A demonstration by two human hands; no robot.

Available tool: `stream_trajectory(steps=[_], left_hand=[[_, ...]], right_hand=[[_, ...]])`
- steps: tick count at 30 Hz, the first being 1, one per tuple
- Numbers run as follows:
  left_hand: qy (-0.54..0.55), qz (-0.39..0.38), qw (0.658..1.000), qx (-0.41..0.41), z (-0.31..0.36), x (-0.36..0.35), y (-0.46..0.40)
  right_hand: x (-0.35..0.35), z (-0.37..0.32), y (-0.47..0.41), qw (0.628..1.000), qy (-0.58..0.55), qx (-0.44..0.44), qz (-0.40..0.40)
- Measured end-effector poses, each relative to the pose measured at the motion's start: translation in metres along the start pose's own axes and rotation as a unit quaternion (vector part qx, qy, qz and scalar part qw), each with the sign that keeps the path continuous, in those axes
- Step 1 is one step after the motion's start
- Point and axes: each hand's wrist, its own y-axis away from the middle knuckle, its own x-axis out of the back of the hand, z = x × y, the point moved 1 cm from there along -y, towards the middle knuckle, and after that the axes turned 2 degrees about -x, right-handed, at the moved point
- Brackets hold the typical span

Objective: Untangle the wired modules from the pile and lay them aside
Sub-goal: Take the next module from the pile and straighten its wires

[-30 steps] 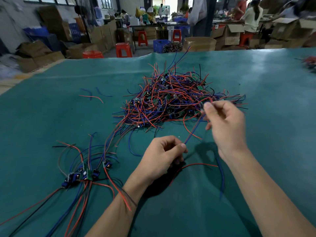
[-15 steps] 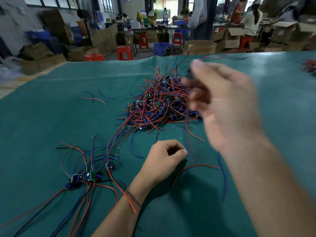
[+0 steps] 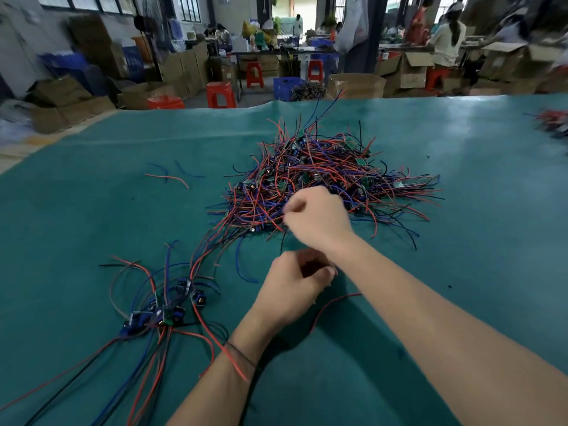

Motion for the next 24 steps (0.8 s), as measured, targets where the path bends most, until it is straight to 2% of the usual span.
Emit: stream_trajectory(steps=[3, 5, 10, 17, 21, 24], left_hand=[[-0.011, -0.01, 1.0, 0.004, 0.003, 0.002, 0.001], [-0.008, -0.011, 1.0, 0.008, 0.002, 0.002, 0.002], [-0.014, -0.009, 1.0, 0.011, 0.004, 0.003, 0.002], [-0.015, -0.006, 1.0, 0.01, 0.004, 0.003, 0.002], [0.019, 0.013, 1.0, 0.02, 0.002, 0.002, 0.001], [0.095, 0.045, 0.994, 0.032, 0.004, 0.0, 0.0]], right_hand=[[0.007, 0.047, -0.022, 0.99, 0.144, -0.008, 0.011], [0.007, 0.066, -0.029, 0.982, 0.186, 0.011, 0.018], [0.01, 0.076, -0.036, 0.978, 0.196, 0.048, 0.045], [0.021, 0.074, -0.032, 0.975, 0.218, 0.039, 0.024], [0.045, 0.075, -0.015, 0.989, 0.132, 0.043, 0.047], [0.061, 0.076, 0.011, 0.995, -0.052, 0.052, 0.06]])
